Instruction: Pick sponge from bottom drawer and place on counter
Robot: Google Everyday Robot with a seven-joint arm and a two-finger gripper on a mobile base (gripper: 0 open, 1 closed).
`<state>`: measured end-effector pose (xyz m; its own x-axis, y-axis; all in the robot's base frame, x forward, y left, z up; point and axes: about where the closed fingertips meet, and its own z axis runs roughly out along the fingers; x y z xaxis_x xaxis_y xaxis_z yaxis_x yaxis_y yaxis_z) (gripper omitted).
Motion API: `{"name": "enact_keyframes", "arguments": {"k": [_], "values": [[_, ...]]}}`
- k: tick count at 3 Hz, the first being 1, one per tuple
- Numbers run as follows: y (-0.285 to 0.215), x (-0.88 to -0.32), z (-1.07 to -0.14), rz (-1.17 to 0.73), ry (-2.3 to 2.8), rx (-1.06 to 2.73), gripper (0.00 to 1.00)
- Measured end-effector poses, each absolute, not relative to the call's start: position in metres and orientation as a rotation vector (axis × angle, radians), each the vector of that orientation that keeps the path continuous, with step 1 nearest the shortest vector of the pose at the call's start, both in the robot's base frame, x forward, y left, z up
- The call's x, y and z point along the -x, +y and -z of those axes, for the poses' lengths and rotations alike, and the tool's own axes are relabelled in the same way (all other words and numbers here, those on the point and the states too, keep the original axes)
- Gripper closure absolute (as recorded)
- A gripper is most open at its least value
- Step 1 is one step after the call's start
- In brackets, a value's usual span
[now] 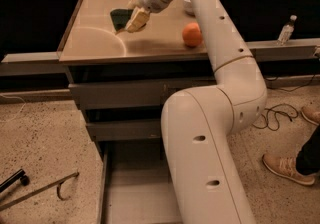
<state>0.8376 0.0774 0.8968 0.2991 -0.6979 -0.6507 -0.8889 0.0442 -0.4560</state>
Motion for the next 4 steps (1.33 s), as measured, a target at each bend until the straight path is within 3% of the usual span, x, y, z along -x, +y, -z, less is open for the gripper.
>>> {"name": "enact_keyframes", "arguments": {"k": [3,4], "values": [[0.085,-0.827,-0.822,-0.424,1.627,1.752,1.0],[0.086,-0.827,-0.821,-0.426,1.629,1.753,0.81]]}}
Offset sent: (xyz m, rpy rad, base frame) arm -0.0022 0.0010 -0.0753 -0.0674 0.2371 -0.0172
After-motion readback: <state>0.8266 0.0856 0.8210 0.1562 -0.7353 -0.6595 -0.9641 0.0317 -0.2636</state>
